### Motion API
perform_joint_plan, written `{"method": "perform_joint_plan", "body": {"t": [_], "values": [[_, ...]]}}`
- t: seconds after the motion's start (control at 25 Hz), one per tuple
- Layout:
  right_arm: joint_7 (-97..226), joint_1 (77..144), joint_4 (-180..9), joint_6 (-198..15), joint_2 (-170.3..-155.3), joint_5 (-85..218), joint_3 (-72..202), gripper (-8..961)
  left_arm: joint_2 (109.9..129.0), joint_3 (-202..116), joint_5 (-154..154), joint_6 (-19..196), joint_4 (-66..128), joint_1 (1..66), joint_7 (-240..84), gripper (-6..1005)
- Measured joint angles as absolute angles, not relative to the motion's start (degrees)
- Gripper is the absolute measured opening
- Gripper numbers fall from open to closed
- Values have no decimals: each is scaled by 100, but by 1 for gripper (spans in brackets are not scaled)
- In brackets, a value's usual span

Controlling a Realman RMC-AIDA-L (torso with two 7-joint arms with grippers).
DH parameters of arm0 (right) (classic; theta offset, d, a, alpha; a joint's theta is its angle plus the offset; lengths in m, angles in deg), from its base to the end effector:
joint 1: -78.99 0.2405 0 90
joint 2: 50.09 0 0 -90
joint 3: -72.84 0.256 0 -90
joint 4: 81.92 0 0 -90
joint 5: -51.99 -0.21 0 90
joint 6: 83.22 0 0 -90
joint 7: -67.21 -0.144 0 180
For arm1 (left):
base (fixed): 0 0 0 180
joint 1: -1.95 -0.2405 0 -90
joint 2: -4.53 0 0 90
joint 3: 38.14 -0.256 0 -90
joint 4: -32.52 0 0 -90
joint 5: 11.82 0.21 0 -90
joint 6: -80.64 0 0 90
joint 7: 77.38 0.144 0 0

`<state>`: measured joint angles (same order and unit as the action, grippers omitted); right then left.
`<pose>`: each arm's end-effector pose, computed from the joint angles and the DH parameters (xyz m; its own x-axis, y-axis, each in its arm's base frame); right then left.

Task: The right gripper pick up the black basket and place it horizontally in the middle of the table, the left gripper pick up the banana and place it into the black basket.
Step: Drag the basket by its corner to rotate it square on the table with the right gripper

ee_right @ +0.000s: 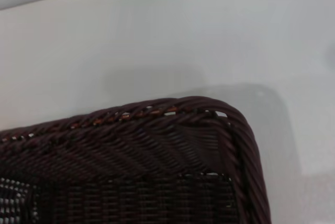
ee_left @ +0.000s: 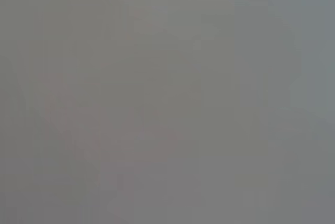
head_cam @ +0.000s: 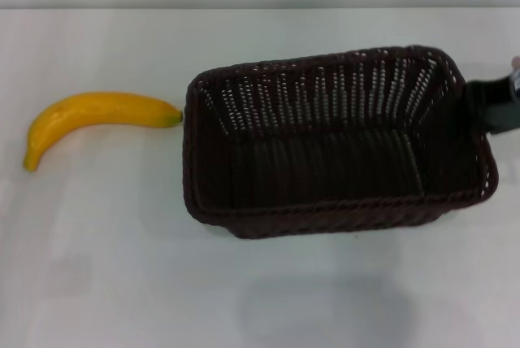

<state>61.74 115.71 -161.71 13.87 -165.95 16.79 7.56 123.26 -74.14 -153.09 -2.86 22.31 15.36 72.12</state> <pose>0.1785 0.3670 0.0599 0.1344 -0.9666 -0.2182 -0.9306 -0.0474 -0.3629 -0.3864 0.2572 0.0801 0.5663 -0.2712 0.7783 0.8154 0.0466 -0.5770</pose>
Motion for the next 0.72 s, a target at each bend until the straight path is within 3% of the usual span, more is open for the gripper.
{"method": "perform_joint_plan", "body": {"t": [0.28,0.72], "values": [[5885,11366,-16406,1292,-16586,1434,349,173,12324,-7419,-15297,-282,2231,1548,7212,839],[5617,11857,-16506,1623,-16550,2370,-504,211,12326,-7387,-15303,-318,2232,1496,7221,836]]}}
